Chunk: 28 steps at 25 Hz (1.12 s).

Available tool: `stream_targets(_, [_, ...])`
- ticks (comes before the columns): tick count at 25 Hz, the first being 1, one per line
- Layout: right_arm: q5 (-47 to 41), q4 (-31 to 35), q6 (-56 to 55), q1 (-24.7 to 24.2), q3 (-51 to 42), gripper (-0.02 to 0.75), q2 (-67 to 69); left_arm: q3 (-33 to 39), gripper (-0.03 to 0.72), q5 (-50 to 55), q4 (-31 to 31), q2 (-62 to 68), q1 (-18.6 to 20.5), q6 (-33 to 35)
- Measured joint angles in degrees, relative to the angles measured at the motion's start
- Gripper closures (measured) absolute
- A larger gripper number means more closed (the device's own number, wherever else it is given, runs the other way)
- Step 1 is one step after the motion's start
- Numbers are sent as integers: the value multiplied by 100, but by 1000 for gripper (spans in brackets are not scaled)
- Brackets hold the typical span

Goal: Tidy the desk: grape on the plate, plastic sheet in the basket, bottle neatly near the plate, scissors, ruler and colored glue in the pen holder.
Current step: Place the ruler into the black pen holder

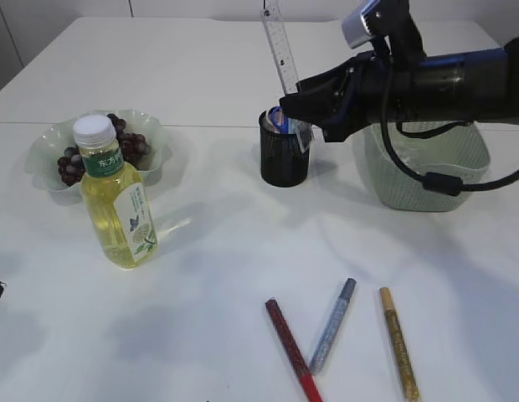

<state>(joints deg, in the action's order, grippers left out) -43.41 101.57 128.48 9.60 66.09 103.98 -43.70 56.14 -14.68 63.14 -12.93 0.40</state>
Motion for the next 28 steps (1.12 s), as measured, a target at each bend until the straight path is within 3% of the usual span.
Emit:
stream_targets(16, [135, 34, -520, -4, 2519, 438, 1848, 0, 200, 0, 0, 0, 0, 0])
stream_targets(28, [463, 45, -595, -191, 2859, 438, 2386, 0, 200, 0, -13, 0, 0, 0])
